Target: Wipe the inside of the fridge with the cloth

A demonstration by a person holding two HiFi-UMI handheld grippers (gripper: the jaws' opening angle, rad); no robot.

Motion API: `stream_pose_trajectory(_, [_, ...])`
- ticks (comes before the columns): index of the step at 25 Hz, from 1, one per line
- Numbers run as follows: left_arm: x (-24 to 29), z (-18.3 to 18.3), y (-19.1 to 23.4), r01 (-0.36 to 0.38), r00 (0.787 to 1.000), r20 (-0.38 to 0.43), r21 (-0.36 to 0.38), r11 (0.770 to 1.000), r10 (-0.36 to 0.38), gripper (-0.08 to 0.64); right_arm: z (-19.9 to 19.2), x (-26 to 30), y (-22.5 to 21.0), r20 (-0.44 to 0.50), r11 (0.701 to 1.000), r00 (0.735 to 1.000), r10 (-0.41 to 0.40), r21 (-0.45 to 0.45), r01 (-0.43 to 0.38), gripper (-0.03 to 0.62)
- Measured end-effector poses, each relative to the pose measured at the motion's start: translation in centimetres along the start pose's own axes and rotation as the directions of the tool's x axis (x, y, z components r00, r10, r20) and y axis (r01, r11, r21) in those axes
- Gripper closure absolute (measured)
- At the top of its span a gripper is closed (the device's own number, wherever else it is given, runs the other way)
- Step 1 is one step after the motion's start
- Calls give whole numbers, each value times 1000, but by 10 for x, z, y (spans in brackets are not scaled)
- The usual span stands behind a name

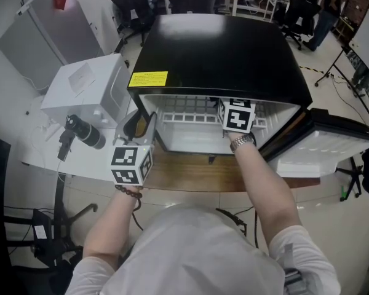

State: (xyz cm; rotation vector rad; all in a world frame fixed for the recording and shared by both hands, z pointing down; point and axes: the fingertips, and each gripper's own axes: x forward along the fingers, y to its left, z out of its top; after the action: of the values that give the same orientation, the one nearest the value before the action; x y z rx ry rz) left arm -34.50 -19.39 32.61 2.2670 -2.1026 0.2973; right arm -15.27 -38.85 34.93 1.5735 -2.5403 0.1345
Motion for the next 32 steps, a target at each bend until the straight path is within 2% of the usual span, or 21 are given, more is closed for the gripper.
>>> stream_pose_trajectory(21, [1,5,-8,-55,998,-11,-13,998,55,413,-9,-20,-64,-36,997,997,-66,33,68,532])
stream_pose_trajectory(32, [1,-1,1,-69,997,-19,-20,997,69,413,-10,-25,-77,-38,993,993,-114,37,116,532])
